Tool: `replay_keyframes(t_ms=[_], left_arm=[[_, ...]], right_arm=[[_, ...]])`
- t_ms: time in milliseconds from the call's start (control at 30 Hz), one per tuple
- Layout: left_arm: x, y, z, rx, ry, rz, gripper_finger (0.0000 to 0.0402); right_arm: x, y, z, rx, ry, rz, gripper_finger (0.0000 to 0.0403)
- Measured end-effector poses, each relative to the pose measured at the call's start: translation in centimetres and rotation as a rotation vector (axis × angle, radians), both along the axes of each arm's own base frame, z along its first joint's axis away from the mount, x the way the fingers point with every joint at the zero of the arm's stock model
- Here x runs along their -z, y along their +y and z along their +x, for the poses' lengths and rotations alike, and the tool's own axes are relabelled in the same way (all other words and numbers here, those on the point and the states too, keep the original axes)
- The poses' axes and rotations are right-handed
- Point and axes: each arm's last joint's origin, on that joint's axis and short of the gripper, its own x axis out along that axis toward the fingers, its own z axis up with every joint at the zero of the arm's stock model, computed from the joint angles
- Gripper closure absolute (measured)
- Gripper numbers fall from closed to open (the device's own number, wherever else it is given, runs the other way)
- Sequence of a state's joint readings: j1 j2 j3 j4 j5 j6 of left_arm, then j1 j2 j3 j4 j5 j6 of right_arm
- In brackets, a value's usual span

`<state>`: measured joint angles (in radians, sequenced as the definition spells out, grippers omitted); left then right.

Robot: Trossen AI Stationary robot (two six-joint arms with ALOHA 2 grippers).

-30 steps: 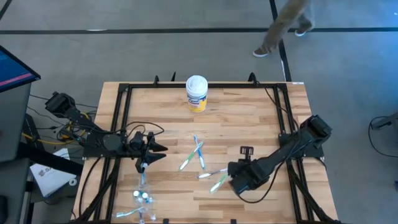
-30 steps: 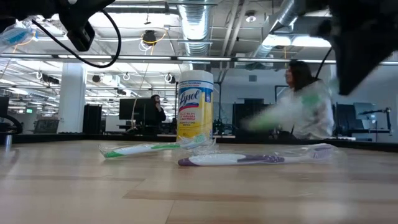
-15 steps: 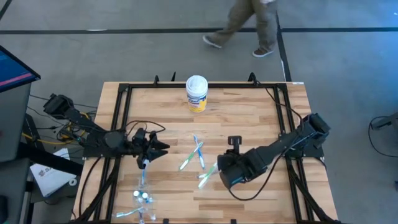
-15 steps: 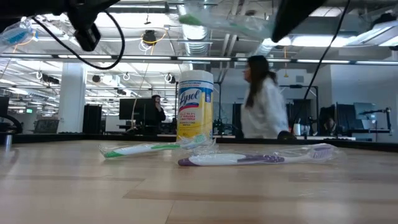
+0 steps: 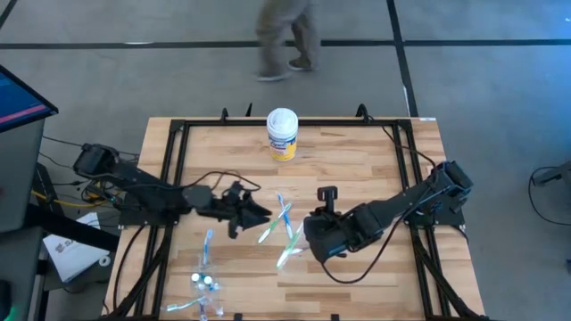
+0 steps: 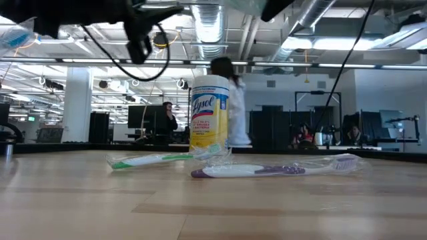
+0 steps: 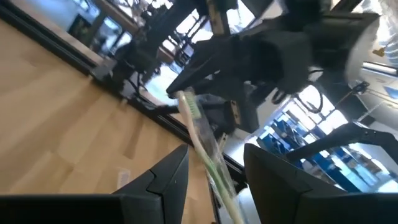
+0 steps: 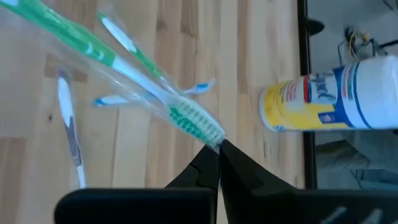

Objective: Pick & Place toothbrushing station
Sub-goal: Put the right green toothbrush into the transparent organizer

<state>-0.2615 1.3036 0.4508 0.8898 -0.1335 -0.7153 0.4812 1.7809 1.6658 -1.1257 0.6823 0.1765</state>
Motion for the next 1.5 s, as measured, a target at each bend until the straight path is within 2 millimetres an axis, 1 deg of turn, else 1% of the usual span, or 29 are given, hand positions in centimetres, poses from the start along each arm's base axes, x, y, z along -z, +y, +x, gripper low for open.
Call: replay_keyframes(t_ms=[133,267,400,533,733,1067,1500], left_arm=[[0.0,0.1,2.4,0.04,0.022,-0.021,0.0252],[-0.5,0.1,4.3,0.078,0.013,-0.031,0.0252],[-0.4,0.2,5.7,0.099,0.027,-0.058,0.0252],[0.3,0.3,6.8,0.109,0.057,-0.077,0.0252],[1.0,0.3,7.3,0.109,0.087,-0.113,0.0252],[0.8,0.2,7.3,0.124,0.074,-0.124,0.0252],[0.7,0.2,7.3,0.129,0.071,-0.142,0.0255]], right_arm=[[-0.2,0.1,0.2,-0.008,-0.023,-0.015,0.0403],[-0.2,0.0,0.1,-0.007,-0.021,-0.027,0.0403],[-0.3,0.0,0.1,-0.001,-0.03,-0.044,0.0403],[-0.3,0.0,0.1,-0.003,-0.031,-0.053,0.0403],[-0.3,0.0,0.1,-0.001,-0.038,-0.082,0.0403],[-0.2,-0.7,0.7,0.0,-0.037,-0.117,0.0403],[-0.7,-0.8,1.8,-0.047,-0.094,-0.128,0.0403]])
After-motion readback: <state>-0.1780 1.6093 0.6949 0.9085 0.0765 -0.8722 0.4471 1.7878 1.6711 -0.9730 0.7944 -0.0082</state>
